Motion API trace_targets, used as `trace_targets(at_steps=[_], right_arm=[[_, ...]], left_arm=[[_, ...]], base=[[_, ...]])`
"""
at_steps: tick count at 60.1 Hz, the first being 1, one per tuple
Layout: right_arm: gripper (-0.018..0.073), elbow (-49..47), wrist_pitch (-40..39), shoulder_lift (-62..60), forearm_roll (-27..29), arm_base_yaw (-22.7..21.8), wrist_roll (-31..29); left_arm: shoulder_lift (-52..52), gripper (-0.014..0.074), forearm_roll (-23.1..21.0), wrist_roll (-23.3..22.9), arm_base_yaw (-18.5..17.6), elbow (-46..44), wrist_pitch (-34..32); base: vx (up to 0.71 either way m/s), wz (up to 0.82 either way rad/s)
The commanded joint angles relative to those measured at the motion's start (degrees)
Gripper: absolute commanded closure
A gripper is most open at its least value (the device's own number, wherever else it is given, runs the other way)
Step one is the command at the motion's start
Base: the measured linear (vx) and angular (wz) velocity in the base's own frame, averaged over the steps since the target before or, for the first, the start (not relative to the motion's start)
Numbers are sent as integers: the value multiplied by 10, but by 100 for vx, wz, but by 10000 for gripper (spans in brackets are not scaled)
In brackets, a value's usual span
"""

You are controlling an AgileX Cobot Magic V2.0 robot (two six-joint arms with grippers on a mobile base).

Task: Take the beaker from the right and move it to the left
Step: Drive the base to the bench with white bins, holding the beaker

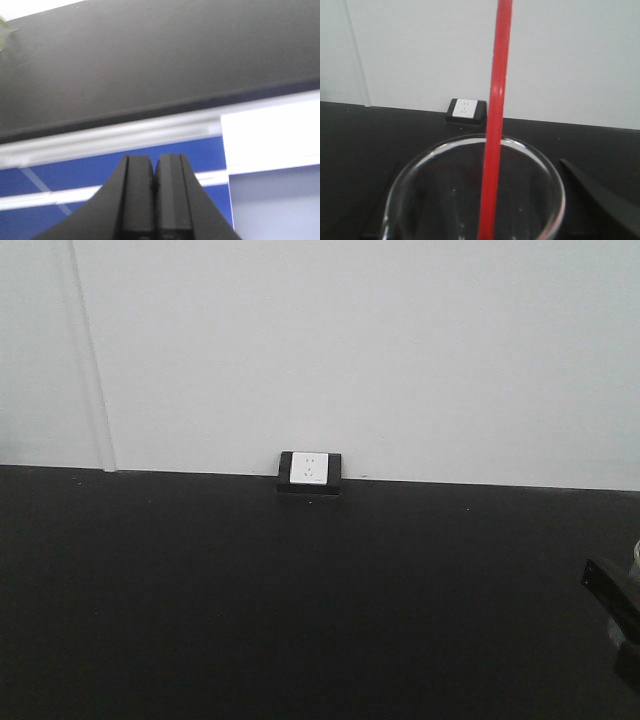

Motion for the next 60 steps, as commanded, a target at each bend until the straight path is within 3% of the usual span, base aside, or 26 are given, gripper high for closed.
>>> trace_targets(at_steps=[1,28,60], right_arm=[[564,-18,-11,-3,-5,1,-2],[564,-18,-11,-3,-5,1,-2],[564,-18,-11,-4,-5,1,-2]], left_arm=[[-4,603,0,-1,-4,11,-44],[-4,603,0,-1,-4,11,-44],[-4,603,0,-1,-4,11,-44]], base=[[-32,24],[-33,39],[-25,64]])
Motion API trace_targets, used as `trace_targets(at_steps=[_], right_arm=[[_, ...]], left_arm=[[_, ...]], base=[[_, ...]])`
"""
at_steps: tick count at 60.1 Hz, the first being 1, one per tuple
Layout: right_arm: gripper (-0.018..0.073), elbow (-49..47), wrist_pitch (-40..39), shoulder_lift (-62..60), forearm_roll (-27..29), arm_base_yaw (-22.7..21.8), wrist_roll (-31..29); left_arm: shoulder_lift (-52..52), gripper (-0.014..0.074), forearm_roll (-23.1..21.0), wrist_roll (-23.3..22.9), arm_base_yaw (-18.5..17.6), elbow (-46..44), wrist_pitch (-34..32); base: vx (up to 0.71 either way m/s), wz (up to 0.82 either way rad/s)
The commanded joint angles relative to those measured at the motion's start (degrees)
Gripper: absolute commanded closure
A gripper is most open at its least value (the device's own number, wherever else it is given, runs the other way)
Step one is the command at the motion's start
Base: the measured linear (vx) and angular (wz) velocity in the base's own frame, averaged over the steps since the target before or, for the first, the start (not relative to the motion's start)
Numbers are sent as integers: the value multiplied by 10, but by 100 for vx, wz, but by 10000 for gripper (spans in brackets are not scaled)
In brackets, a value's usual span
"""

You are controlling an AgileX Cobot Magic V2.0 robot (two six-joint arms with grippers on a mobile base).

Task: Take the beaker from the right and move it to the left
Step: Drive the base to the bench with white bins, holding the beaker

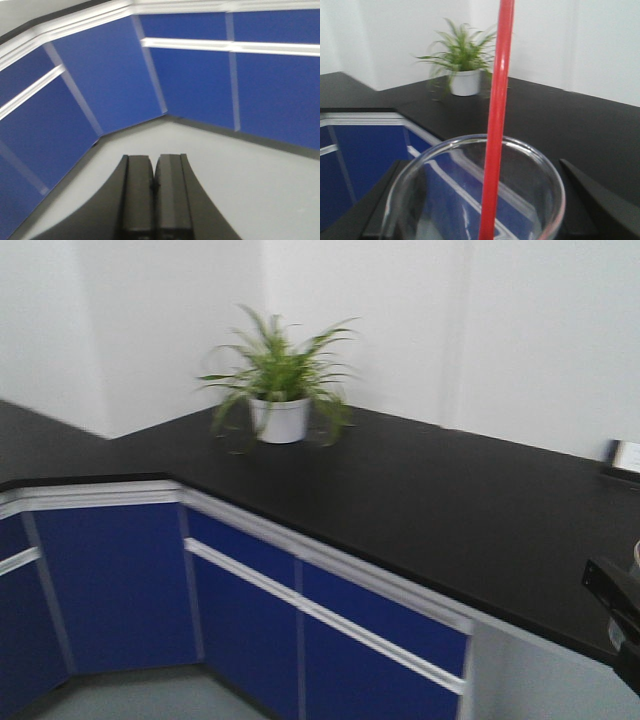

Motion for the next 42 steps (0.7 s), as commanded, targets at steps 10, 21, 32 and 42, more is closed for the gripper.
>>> trace_targets(at_steps=[10,21,32,42], right_arm=[[564,-18,-12,-4,-5,1,-2],[564,-14,-12,-4,-5,1,-2],[564,-14,-12,-4,-5,1,-2],[564,-14,-12,-4,-5,1,-2]], left_arm=[[-4,603,0,-1,-4,11,-44],[-4,603,0,-1,-4,11,-44],[-4,603,0,-1,-4,11,-44],[-4,603,0,-1,-4,11,-44]], base=[[-16,69],[-15,65],[-13,70],[-10,72]])
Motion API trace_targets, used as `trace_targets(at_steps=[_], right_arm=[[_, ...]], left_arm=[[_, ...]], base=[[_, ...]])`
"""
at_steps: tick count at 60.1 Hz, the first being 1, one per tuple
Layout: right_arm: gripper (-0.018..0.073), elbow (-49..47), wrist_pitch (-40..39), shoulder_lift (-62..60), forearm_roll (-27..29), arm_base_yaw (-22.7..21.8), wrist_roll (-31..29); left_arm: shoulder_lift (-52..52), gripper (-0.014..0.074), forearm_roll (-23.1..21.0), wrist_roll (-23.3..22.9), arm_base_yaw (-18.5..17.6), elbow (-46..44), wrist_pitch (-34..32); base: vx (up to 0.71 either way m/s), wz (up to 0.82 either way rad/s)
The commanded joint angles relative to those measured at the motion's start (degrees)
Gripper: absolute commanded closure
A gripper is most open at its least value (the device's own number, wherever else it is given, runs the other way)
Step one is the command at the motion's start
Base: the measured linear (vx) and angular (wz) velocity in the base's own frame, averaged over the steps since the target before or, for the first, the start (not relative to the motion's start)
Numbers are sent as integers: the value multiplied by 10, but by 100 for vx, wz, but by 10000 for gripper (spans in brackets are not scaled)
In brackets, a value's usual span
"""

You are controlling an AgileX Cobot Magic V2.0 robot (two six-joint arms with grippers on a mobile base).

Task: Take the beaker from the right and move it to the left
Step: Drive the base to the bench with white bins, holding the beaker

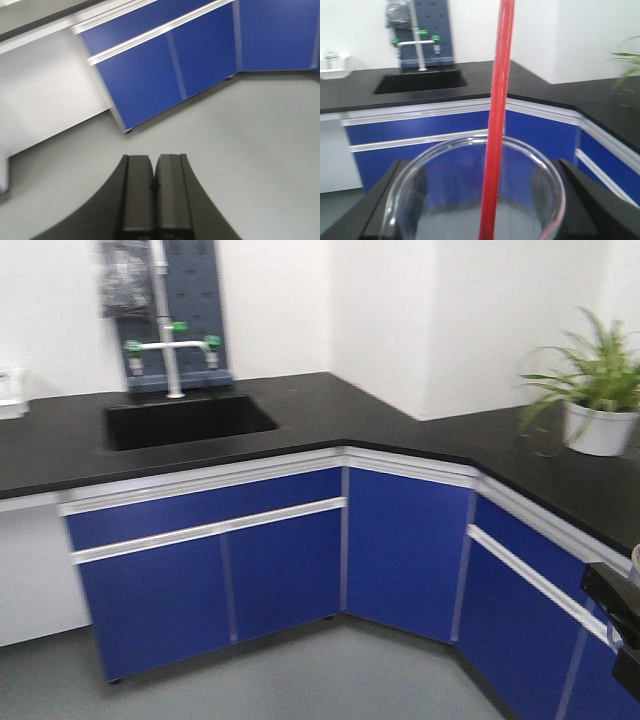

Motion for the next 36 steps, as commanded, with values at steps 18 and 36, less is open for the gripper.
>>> trace_targets(at_steps=[18,36], right_arm=[[564,-18,-12,-5,-5,1,-2],[564,-18,-10,-5,-5,1,-2]], left_arm=[[-4,603,0,-1,-4,11,-44],[-4,603,0,-1,-4,11,-44]], base=[[-3,62],[13,57]])
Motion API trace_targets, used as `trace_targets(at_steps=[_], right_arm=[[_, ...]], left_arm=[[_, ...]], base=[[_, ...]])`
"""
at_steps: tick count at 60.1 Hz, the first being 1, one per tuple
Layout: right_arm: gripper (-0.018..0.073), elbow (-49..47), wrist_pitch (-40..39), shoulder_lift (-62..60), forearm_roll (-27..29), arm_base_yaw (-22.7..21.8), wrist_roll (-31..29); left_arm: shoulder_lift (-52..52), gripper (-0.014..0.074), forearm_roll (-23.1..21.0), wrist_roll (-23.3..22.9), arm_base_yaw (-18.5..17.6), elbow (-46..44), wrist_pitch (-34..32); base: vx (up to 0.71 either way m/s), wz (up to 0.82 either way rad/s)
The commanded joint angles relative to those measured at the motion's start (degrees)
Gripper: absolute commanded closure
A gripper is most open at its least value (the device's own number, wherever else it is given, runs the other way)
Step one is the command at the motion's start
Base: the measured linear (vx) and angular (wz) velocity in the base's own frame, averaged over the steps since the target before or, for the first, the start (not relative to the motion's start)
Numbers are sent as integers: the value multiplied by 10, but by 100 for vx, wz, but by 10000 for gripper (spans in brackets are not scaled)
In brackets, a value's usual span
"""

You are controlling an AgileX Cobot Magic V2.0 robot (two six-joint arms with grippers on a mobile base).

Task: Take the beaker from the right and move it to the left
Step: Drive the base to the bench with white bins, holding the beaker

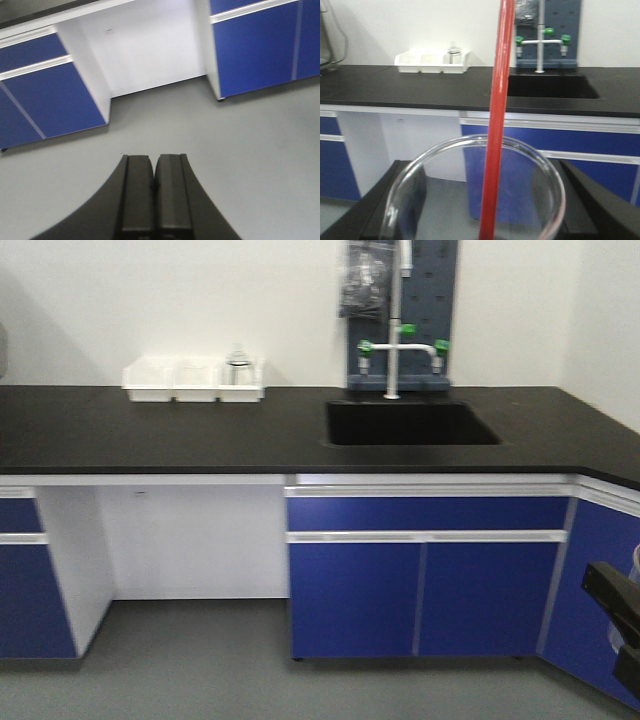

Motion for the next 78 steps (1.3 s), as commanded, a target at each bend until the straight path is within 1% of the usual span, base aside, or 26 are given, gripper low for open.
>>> trace_targets(at_steps=[1,29,54,67,78], right_arm=[[564,-18,-11,-4,-5,1,-2],[564,-18,-11,-4,-5,1,-2],[564,-18,-11,-4,-5,1,-2],[564,-18,-11,-4,-5,1,-2],[564,-18,-11,-4,-5,1,-2]], left_arm=[[-4,603,0,-1,-4,11,-44],[-4,603,0,-1,-4,11,-44],[-4,603,0,-1,-4,11,-44],[-4,603,0,-1,-4,11,-44],[-4,603,0,-1,-4,11,-44]], base=[[20,58],[25,54],[36,50],[45,33],[49,10]])
